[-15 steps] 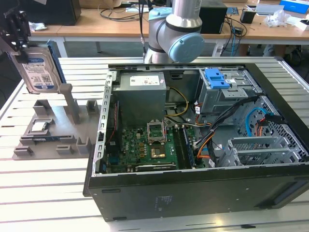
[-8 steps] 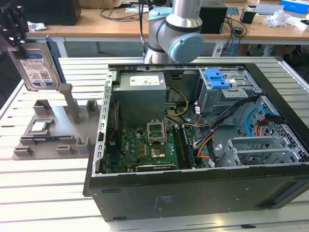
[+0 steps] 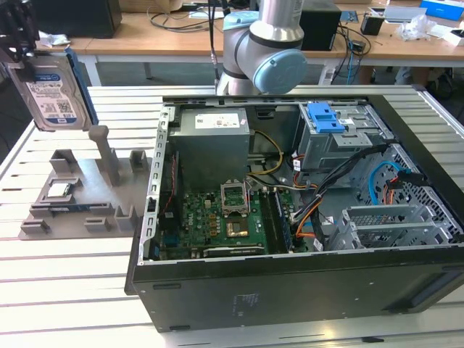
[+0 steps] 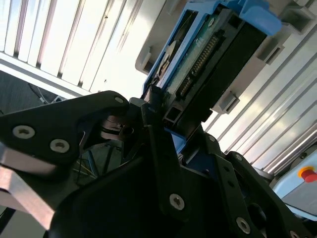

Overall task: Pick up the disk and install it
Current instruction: 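Pick up the disk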

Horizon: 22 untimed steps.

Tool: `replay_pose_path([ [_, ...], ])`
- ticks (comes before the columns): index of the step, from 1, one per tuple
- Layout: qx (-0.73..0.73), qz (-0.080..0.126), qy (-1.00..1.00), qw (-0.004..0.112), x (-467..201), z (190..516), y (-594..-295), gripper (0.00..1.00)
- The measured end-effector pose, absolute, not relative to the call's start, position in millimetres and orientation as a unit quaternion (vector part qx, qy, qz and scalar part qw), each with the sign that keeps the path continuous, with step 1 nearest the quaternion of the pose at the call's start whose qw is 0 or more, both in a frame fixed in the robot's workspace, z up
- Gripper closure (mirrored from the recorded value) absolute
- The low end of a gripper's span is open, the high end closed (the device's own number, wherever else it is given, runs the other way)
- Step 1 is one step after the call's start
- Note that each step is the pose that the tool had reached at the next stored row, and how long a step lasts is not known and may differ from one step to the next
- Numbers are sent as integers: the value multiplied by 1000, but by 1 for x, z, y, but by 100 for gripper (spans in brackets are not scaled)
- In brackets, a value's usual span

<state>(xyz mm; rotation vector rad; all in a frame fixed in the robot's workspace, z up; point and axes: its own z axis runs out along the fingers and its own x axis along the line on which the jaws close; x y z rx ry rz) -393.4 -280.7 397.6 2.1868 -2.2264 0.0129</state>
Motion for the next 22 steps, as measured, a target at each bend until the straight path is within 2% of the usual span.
replay_pose_path([
  [22,701,4,-713,10,-393,434,-281,64],
])
